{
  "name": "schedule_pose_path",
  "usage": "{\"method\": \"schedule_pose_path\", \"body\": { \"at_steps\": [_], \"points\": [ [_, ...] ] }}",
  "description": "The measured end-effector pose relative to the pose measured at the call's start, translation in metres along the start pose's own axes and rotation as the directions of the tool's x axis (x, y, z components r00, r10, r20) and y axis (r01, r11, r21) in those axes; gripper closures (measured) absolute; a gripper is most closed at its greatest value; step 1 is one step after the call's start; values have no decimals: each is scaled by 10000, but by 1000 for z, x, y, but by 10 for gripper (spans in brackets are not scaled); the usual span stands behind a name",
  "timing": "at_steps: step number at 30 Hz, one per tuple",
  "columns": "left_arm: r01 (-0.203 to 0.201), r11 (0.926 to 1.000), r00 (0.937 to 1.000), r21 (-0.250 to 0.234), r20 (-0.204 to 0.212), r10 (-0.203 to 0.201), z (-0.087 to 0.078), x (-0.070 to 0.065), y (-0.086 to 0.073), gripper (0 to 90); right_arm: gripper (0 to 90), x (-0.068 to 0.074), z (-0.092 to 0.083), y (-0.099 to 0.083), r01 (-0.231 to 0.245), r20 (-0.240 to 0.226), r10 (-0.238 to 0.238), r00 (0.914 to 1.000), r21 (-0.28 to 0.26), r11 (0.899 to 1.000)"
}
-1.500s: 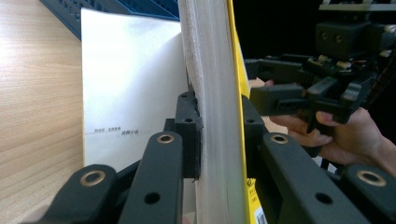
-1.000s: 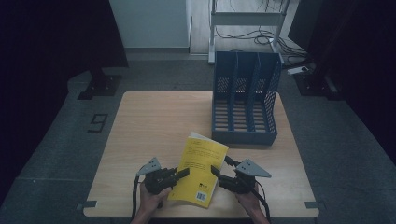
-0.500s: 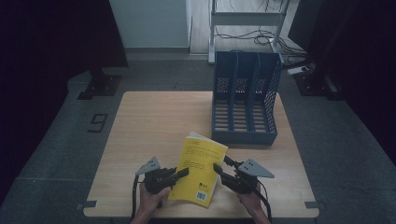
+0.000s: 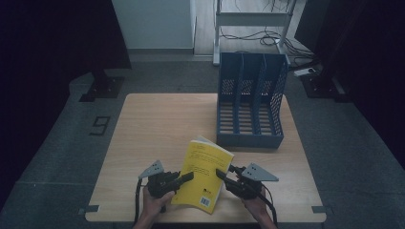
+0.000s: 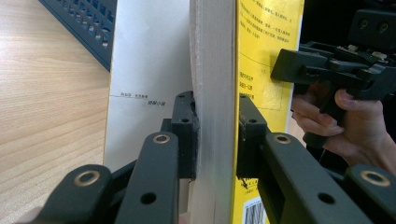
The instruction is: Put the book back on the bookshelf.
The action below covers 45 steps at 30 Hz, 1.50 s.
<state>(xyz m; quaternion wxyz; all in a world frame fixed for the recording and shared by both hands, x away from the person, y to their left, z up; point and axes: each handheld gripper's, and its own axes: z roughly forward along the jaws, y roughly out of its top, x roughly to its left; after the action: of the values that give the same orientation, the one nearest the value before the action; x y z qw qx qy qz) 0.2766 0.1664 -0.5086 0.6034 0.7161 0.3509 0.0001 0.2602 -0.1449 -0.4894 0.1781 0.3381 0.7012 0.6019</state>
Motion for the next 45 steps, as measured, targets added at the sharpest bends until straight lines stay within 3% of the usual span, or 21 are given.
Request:
{"method": "schedule_pose_path", "body": {
  "at_steps": [10, 21, 30, 34, 38, 45],
  "points": [
    [64, 10000, 9998, 45, -198, -63, 1, 1, 0, 689, 616, 0, 0, 0, -93, -144, 92, 9999, -85, 9999],
    [-52, 9999, 9984, 129, -558, 59, 5, 3, -2, 588, 634, 3, 0, 1, 130, -193, -133, 9997, -130, 9998],
    [-33, 9999, 9988, 153, -484, 40, 4, 4, -2, 603, 639, 5, -1, 2, 286, -167, -289, 9994, -156, 9995],
    [-17, 9999, 9990, 129, -455, 23, 3, 4, -2, 602, 640, 8, -1, 2, 457, -132, -460, 9989, -258, 9986],
    [-34, 10000, 9991, 9, -419, 34, 3, 3, -2, 603, 645, 14, -4, 4, 989, 93, -986, 9951, -482, 9939],
    [-154, 9998, 9989, -113, -436, 149, 3, 1, -1, 604, 658, 18, -6, 7, 1242, 173, -1234, 9922, -580, 9906]
  ]
}}
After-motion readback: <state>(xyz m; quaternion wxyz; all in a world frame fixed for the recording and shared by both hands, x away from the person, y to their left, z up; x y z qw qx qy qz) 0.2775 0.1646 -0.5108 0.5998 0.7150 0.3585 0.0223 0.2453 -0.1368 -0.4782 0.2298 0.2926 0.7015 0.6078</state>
